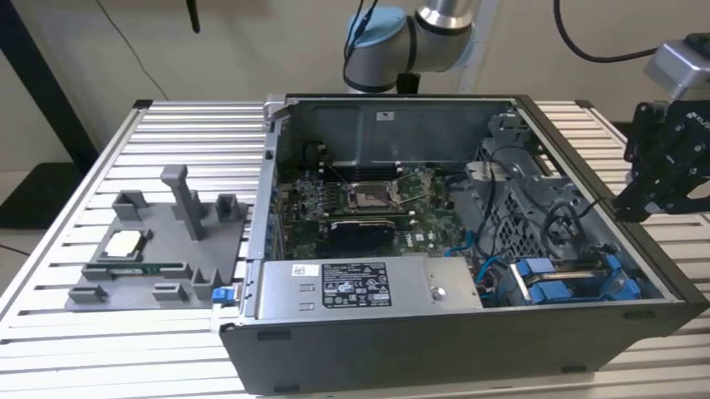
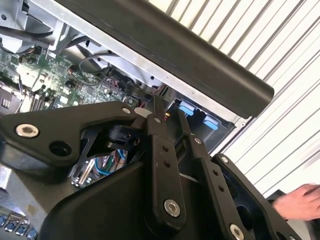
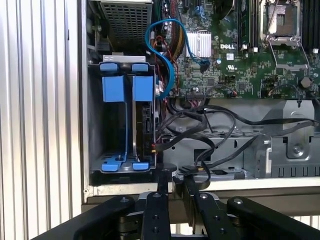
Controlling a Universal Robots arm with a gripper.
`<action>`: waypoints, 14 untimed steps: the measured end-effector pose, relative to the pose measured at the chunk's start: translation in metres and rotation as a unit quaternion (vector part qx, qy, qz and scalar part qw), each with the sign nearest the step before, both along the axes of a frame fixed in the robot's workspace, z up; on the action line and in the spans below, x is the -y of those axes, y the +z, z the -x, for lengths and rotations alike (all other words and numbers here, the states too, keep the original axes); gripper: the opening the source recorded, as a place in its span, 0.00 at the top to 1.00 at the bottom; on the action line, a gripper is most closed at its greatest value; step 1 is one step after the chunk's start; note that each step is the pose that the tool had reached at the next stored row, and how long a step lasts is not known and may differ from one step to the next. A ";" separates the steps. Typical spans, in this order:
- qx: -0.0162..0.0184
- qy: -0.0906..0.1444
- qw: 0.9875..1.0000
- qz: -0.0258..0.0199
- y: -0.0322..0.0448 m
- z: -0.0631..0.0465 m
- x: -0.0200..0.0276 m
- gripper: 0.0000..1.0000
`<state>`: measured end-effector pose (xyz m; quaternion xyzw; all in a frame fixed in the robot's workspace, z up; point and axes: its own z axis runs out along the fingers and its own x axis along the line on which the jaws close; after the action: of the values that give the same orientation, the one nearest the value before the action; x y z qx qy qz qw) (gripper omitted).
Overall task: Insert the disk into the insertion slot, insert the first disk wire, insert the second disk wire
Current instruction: 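Insert the second disk wire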
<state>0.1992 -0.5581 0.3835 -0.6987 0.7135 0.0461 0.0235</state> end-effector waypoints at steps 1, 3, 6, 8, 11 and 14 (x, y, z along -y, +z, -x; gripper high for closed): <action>0.000 0.000 1.000 -0.002 -0.0007 0.000 0.0000 0.73; 0.000 0.000 1.000 -0.005 -0.0020 0.000 -0.0001 0.73; 0.000 0.000 1.000 -0.008 -0.0032 0.000 -0.0001 0.75; 0.000 0.000 1.000 -0.008 -0.0033 -0.001 -0.0001 0.82; 0.000 0.000 1.000 -0.008 -0.0034 -0.001 0.0000 0.84; 0.000 0.000 1.000 -0.008 -0.0034 -0.001 0.0000 0.84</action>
<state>0.1997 -0.5580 0.3801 -0.6985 0.7131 0.0521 0.0294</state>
